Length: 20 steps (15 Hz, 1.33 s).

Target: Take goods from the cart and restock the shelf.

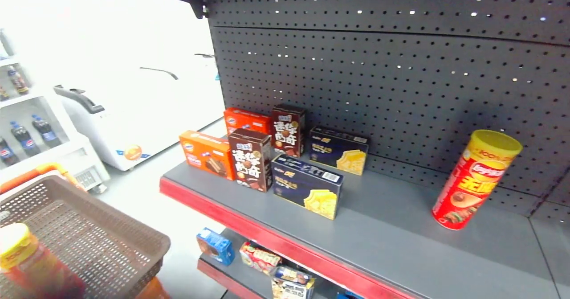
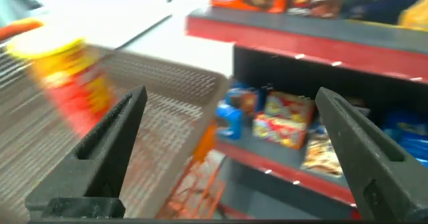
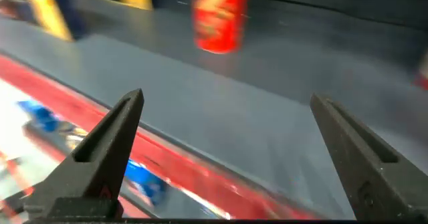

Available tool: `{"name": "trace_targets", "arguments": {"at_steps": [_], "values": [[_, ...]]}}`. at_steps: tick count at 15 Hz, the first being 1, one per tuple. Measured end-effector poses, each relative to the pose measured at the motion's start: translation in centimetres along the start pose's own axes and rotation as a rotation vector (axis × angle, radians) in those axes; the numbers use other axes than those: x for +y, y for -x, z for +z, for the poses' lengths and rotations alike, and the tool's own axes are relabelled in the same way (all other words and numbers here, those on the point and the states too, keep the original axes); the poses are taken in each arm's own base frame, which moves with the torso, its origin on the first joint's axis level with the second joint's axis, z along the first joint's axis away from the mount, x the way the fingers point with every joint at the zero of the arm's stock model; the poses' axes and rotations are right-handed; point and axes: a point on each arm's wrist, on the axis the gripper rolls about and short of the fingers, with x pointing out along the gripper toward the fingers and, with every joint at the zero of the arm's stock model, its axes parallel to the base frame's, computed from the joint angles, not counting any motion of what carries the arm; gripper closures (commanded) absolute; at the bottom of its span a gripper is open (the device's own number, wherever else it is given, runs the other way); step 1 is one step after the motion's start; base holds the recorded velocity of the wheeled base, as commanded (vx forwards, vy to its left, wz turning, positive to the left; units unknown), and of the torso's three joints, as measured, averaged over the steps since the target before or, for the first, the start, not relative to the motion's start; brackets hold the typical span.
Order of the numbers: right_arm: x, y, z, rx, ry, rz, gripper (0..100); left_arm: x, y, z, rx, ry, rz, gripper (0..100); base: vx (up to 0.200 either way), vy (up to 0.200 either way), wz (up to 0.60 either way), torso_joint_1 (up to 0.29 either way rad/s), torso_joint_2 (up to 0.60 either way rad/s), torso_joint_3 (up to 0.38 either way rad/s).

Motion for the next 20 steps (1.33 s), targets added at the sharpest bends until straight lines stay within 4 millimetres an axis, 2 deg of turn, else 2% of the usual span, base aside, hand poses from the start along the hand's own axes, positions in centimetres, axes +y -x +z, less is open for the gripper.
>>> {"name": "trace_targets", "arguments": {"at_steps": [9,14,17,18,20], "values": [[0.0,0.0,0.0,0.000,0.000,0.000,0,0.0,0.0,0.0,0.000,0.002,0.003,0,0.000,0.000,0.60,0.002,0.00,0.003],[0.0,0.0,0.0,0.001,-0.001,0.000,0,0.1,0.0,0.1,-0.004,-0.033,0.039,0,0.000,0.000,0.00,0.000,0.00,0.000],[0.0,0.0,0.0,0.000,-0.001,-0.001,0,0.2,0.7,2.6,-0.028,-0.132,0.070,0,0.000,0.000,0.00,0.000,0.00,0.000],[0.0,0.0,0.0,0.000,-0.002,-0.001,0,0.2,0.8,4.2,-0.021,-0.144,0.070,0,0.000,0.000,0.00,0.000,0.00,0.000],[0.0,0.0,0.0,0.000,-0.001,-0.001,0,0.3,0.4,8.7,0.017,-0.160,0.069,0,0.000,0.000,0.00,0.000,0.00,0.000]]}}
